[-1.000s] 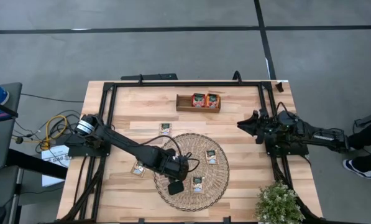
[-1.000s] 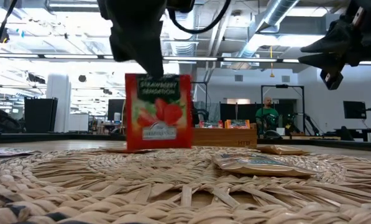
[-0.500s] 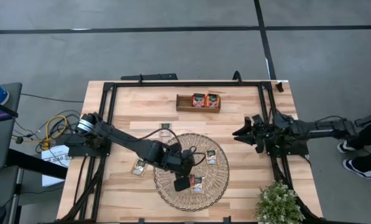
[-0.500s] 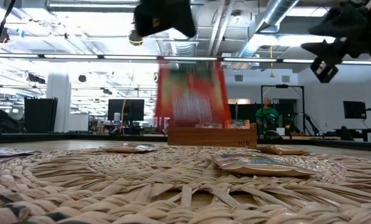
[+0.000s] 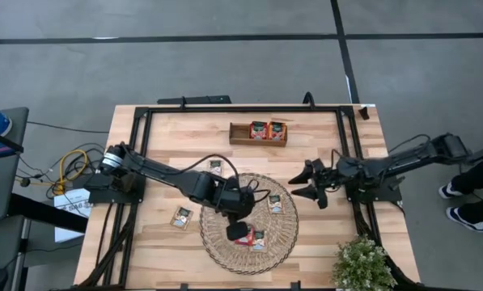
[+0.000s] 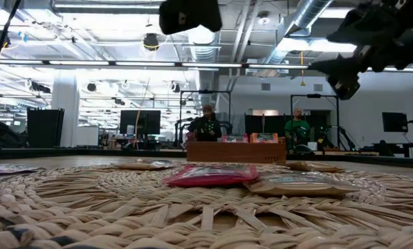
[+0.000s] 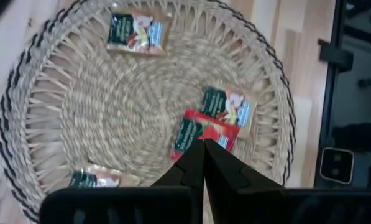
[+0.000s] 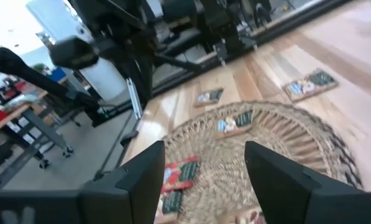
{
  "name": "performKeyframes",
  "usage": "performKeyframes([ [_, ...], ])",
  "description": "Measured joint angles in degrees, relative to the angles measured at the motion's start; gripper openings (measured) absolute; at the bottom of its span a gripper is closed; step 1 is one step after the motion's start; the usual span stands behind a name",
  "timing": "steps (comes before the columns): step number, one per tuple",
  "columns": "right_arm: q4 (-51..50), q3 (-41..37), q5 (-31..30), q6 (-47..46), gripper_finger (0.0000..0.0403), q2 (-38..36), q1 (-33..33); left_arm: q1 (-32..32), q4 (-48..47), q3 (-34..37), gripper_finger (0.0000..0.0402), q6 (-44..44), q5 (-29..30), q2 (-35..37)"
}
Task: Pick & Place Tea
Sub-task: Put the red tea bag into the middle section of the wooden organizer
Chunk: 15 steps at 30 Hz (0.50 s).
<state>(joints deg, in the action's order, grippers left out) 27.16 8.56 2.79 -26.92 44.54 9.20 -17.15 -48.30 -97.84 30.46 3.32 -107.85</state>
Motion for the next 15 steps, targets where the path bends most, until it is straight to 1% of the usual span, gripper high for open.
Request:
performKeyframes([
  [4, 3.2, 0.0, 0.1, 0.1, 0.0213, 4.6, 0.2, -0.5, -0.2, 1.2, 0.0001, -1.5, 0.6, 0.0],
  [7, 6.1, 0.0, 0.1, 0.1, 0.0212, 7.0, 0.1, -0.5, 0.5, 2.1, 0.0011, -2.8, 0.6, -0.8],
  [12, 9.8, 0.0, 0.1, 0.0, 0.0215, 8.8, 0.1, 0.3, 1.4, 3.8, 0.0052, -3.0, -0.6, -4.8],
  [15, 9.7, 0.1, 0.3, 0.0, 0.0217, 9.1, 0.1, 1.0, 1.8, 3.8, 0.0086, -3.2, -3.4, -7.5],
])
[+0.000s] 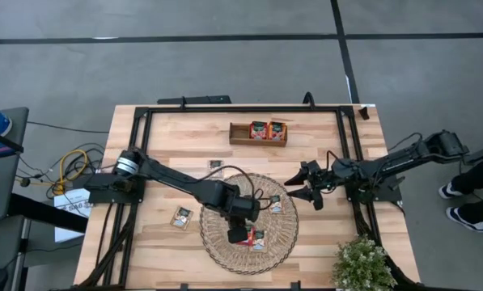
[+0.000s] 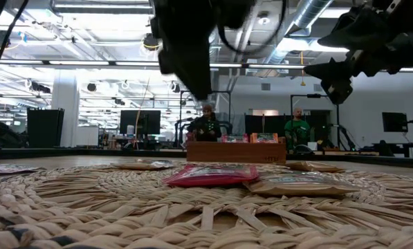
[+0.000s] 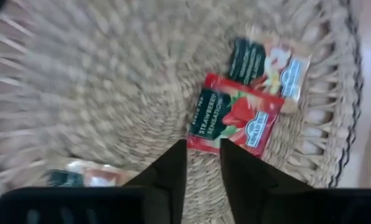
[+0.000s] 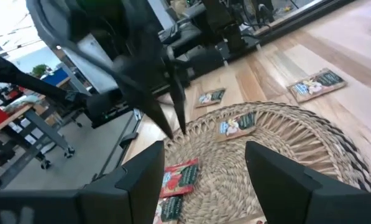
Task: Pick & Place Tea
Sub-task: Put the red tea bag into the middle section of the wooden organizer
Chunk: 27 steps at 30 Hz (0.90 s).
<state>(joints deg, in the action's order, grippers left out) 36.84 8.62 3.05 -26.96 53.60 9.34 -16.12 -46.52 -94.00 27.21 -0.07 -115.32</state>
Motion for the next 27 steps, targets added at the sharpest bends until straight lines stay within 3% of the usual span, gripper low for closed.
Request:
performKeyframes([
  [4, -0.1, 0.0, 0.0, -0.3, 0.0217, 0.0, 0.0, 0.6, 0.4, 0.0, 0.0128, -2.1, -4.6, -2.6],
  [11, -0.8, 0.0, 0.0, -2.0, 0.0217, 0.0, 0.0, 0.4, 5.5, 0.0, 0.0174, -3.9, -4.8, -4.7],
  [27, -1.9, 0.0, 0.1, -2.1, 0.0216, 0.0, 0.0, -0.2, 7.7, 0.0, 0.0179, -5.1, -4.0, -7.3],
])
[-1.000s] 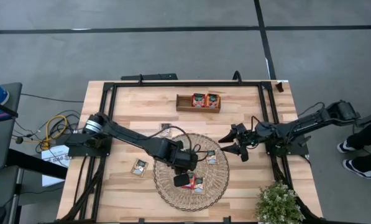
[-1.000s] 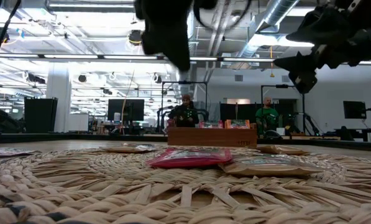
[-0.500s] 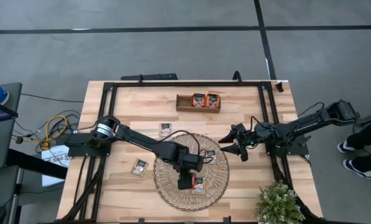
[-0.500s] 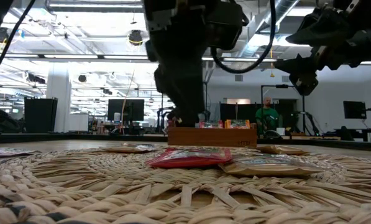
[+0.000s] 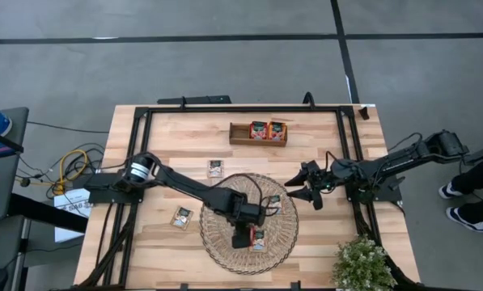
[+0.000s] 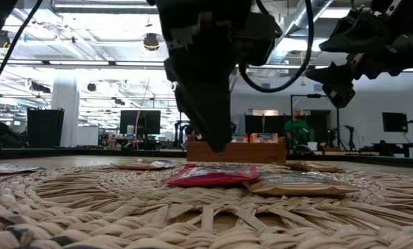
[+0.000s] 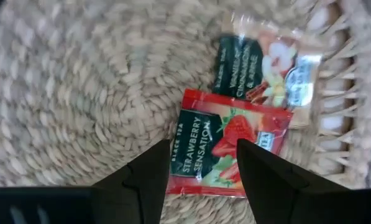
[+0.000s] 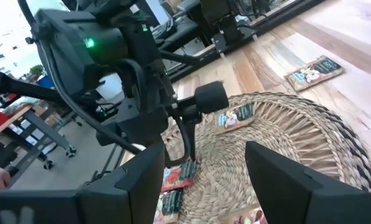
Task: Pick & Place Tea
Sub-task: Put the red tea bag into the middle section of the wooden organizer
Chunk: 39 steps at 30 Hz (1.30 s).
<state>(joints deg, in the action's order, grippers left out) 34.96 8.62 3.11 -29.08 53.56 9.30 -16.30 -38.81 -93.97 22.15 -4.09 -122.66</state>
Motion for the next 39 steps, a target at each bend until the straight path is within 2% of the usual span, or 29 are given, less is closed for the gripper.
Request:
performKeyframes([
  [7, -0.9, 0.0, 0.0, 0.0, 0.0216, 0.0, 0.0, -0.3, -1.4, 0.0, 0.0179, 0.2, 3.8, -1.3],
  [18, -2.1, 0.0, 0.0, 0.0, 0.0216, 0.0, 0.0, -0.7, -1.8, -0.3, 0.0161, 0.0, 4.3, -3.5],
  [23, -2.6, 0.0, 0.0, 0.0, 0.0216, 0.0, 0.0, -0.7, -2.0, -0.2, 0.0126, 0.0, 6.0, -3.6],
  [32, -2.9, 0.0, -0.1, 0.0, 0.0216, 0.0, 0.0, -0.6, -2.4, -0.2, 0.0014, 1.0, 7.0, -3.6],
  [39, -2.9, 0.0, -0.1, 0.0, 0.0216, 0.0, 0.0, -0.6, -4.3, -0.1, 0.0001, 1.4, 9.4, -2.6],
])
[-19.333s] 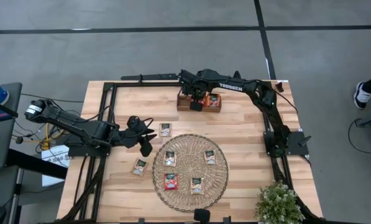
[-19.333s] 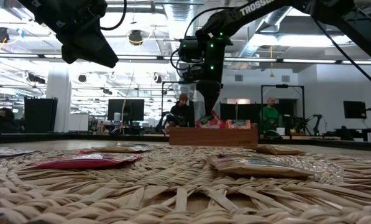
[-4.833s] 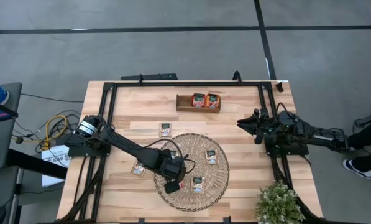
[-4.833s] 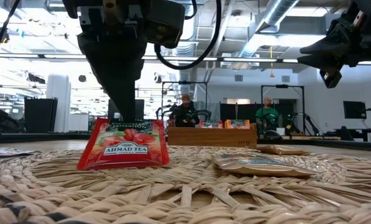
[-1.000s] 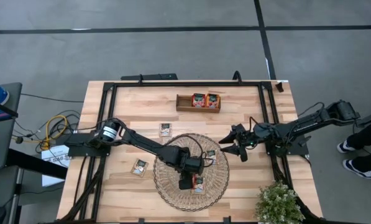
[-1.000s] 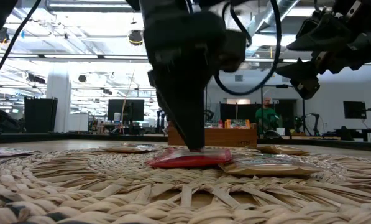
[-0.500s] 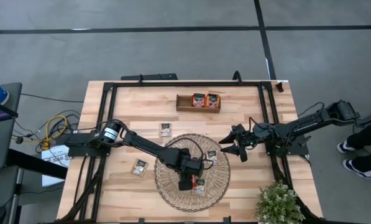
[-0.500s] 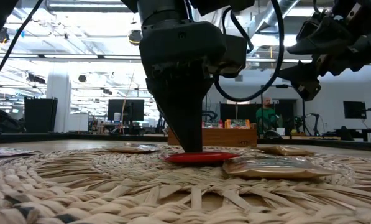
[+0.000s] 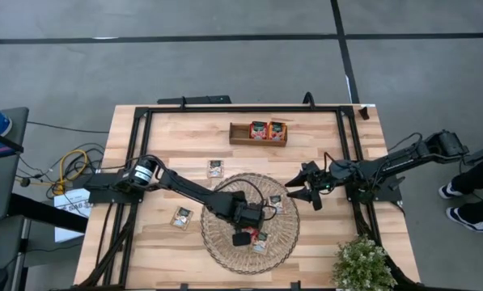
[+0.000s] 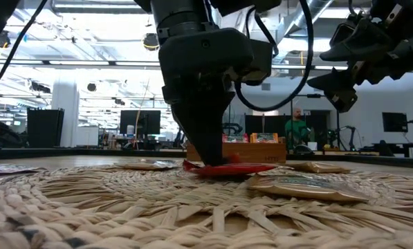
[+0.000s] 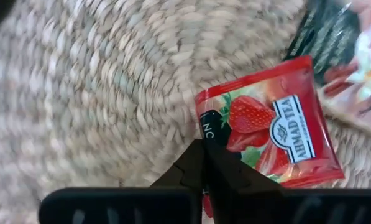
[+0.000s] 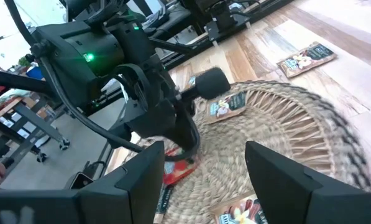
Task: Pick & Place Tea
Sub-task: Put the red tea bag into the middle section of the wooden organizer
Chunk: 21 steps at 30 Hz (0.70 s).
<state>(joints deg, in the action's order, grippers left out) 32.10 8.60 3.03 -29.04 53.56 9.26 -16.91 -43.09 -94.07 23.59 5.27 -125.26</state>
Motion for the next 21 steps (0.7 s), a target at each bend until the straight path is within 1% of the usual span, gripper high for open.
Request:
performKeyframes([
  [5, 0.2, 0.0, 0.0, -0.1, 0.0216, 0.0, 0.0, 0.1, -7.7, -3.0, 0.0000, -0.1, 6.0, 2.6],
  [7, 1.0, 0.0, 0.2, -1.0, 0.0216, 0.0, 0.0, 0.1, -9.6, -4.6, 0.0000, -0.1, 7.1, 4.3],
  [10, 3.0, 0.1, 2.9, -1.2, 0.0216, 0.0, 0.1, 0.1, -10.4, -6.4, 0.0000, -0.8, 7.4, 6.1],
  [13, 2.1, 1.9, 4.8, -0.1, 0.0216, 0.0, 0.7, 0.1, -10.2, -8.9, 0.0000, -2.4, 8.4, 7.6],
  [18, -4.9, 7.6, 4.3, 7.0, 0.0216, 1.0, 2.5, 1.5, -10.0, -14.4, 0.0000, -3.9, 9.2, 7.8],
  [21, -10.4, 11.4, 2.3, 7.7, 0.0216, 2.9, 2.2, 2.3, -9.2, -16.6, 0.0000, -4.9, 11.2, 7.8],
])
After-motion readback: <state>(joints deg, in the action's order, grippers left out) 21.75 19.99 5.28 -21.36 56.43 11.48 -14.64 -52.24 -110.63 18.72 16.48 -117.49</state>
